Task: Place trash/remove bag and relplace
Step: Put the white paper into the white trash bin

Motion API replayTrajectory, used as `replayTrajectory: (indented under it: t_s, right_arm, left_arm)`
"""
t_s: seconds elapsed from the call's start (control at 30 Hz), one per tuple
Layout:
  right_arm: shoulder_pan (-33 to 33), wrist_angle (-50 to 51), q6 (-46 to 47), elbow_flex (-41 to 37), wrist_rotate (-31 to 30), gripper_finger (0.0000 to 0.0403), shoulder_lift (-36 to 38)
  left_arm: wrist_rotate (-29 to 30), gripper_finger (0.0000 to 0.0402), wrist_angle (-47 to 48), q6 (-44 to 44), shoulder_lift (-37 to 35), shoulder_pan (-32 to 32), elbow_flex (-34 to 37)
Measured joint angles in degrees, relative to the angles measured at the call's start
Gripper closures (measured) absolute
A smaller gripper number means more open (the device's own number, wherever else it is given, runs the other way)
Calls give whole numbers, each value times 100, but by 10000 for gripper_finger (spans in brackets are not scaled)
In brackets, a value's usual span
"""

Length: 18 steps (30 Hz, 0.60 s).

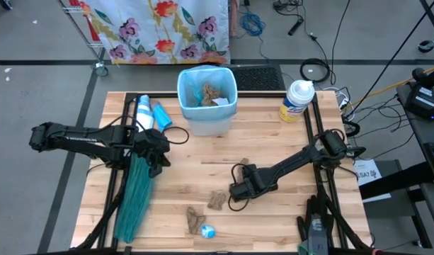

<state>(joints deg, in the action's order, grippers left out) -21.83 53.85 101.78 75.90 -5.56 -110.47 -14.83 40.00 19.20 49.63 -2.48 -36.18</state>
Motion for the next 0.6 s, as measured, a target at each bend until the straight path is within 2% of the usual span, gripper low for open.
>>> replayTrajectory:
  t_s: [0.13,0.43,0.6]
  right_arm:
    - [-53,670,-22,405,-49,401,274]
    - [-155,1866,94,1318,-797,403,746]
    - [4,2816,-243,2216,-1366,403,920]
  left_arm:
    - [0,379,-3,-2,0,0,0]
    - [2,379,-12,-4,2,0,0]
    - [2,379,-57,-4,2,0,0]
